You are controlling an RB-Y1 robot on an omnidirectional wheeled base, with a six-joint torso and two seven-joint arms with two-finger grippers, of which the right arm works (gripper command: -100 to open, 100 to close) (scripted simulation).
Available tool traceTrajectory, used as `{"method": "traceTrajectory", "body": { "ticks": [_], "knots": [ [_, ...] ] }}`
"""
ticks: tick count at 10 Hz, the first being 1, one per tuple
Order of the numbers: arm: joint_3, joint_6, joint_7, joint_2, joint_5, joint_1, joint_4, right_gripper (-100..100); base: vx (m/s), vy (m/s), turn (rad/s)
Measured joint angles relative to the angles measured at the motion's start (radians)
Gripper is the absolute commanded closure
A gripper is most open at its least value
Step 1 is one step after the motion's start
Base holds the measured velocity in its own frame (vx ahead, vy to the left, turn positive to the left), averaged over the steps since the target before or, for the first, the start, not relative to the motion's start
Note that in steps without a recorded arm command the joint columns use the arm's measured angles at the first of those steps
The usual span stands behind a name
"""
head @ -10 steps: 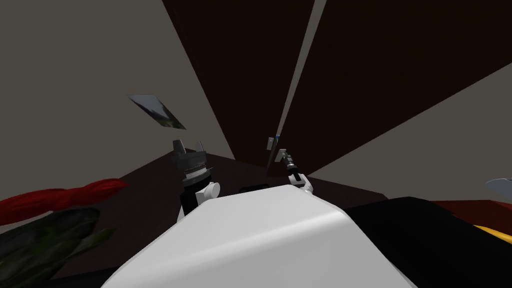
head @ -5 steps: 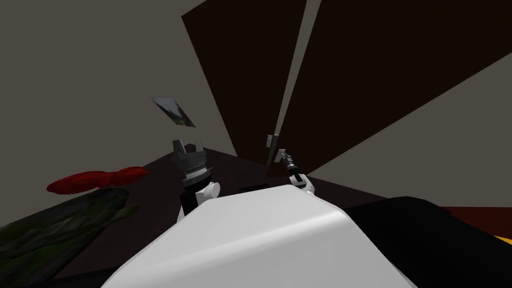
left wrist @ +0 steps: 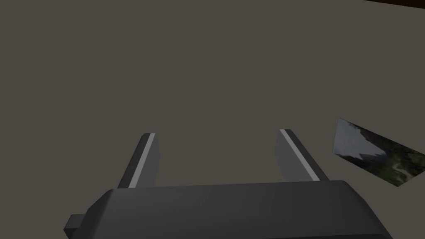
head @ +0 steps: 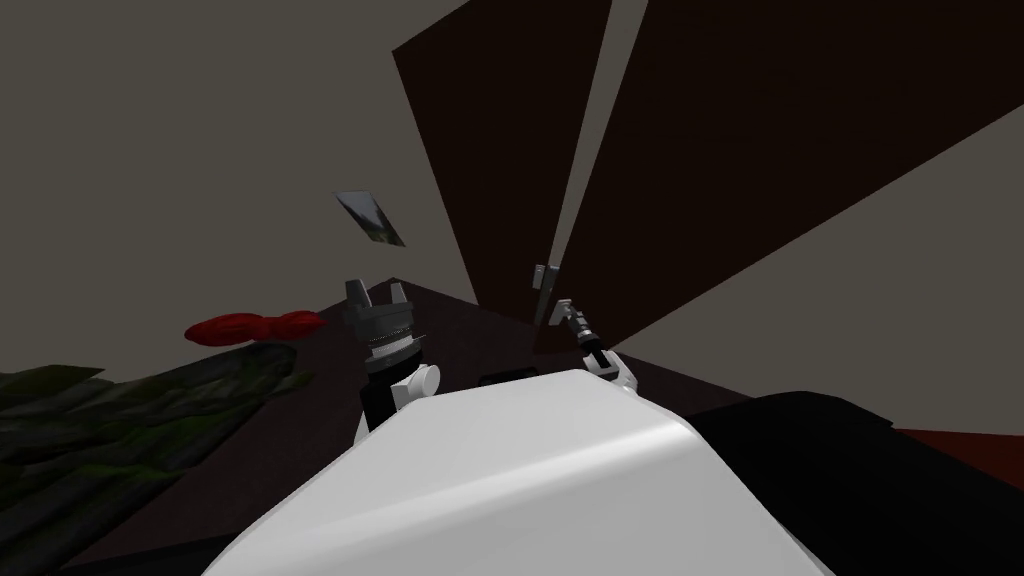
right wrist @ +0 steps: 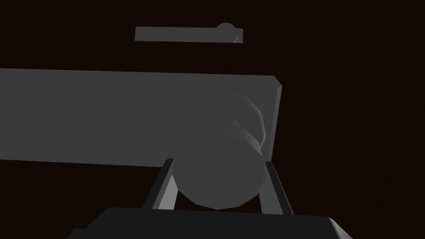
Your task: Pull the door open
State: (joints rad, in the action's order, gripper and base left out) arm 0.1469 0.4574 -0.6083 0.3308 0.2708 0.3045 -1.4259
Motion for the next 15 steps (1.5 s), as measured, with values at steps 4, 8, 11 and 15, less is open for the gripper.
{"method": "traceTrajectory", "body": {
  "ticks": [4, 8, 11, 15],
  "knots": [
    [-0.013, 0.035, -0.032, 0.031, 0.007, 0.032, -0.001, 100, -0.187, -0.055, 0.100],
    [-0.019, 0.101, -0.070, 0.066, 0.016, 0.066, -0.001, 100, -0.200, -0.090, 0.119],
    [-0.030, 0.152, -0.098, 0.093, 0.025, 0.095, 0.000, 100, -0.170, -0.080, 0.087],
    [-0.019, 0.194, -0.125, 0.119, 0.031, 0.113, 0.007, 100, -0.205, -0.065, 0.136]
  ]
}}
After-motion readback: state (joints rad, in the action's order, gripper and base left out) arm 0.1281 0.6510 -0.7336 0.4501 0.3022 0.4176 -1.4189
